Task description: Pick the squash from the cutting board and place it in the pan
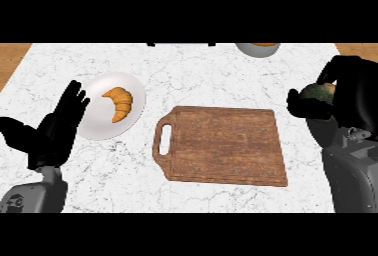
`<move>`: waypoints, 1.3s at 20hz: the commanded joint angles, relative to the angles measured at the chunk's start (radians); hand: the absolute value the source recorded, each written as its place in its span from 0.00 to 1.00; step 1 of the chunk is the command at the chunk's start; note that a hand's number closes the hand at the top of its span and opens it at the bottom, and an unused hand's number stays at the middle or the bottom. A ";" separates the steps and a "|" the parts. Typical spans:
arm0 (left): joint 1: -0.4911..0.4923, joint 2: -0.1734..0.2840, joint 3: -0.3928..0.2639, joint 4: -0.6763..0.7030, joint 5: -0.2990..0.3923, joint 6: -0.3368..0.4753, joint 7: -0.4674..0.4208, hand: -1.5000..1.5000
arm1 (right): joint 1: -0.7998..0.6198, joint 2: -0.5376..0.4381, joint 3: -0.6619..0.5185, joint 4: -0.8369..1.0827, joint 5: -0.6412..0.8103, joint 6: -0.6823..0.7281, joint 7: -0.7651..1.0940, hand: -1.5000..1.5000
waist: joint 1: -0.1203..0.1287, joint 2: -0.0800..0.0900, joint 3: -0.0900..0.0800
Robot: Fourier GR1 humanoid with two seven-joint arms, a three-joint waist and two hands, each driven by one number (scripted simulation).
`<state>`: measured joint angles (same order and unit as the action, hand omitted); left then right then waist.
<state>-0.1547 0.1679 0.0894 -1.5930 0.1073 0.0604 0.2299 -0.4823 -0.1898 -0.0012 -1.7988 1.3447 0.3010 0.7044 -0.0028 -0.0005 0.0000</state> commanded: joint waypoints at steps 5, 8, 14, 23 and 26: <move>-0.012 0.002 0.015 0.016 0.002 -0.010 -0.017 0.50 | 0.150 -0.117 -0.247 0.104 -0.150 -0.246 -0.221 1.00 | 0.000 0.002 0.001; -0.046 -0.011 0.003 0.051 -0.020 0.006 -0.016 0.50 | 0.088 -0.189 -0.335 0.267 -0.198 -0.304 -0.304 1.00 | 0.004 0.004 0.001; -0.017 -0.015 -0.002 0.002 -0.014 0.003 0.011 0.50 | 0.108 -0.264 -0.443 0.545 -0.328 -0.457 -0.561 1.00 | 0.010 0.004 0.001; -0.048 -0.009 -0.004 0.001 -0.024 0.001 0.031 0.50 | -0.060 -0.301 -0.449 1.083 -0.330 -0.679 -0.787 1.00 | 0.023 0.007 0.002; -0.009 -0.028 -0.014 -0.014 -0.019 -0.002 0.016 0.50 | -0.070 -0.336 -0.503 1.207 -0.368 -0.663 -0.793 1.00 | 0.027 0.008 0.002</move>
<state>-0.1882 0.1509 0.0888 -1.5870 0.0931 0.0579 0.2431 -0.5064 -0.5066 -0.4666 -0.7668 0.9993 -0.3236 -0.0634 0.0202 0.0072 0.0018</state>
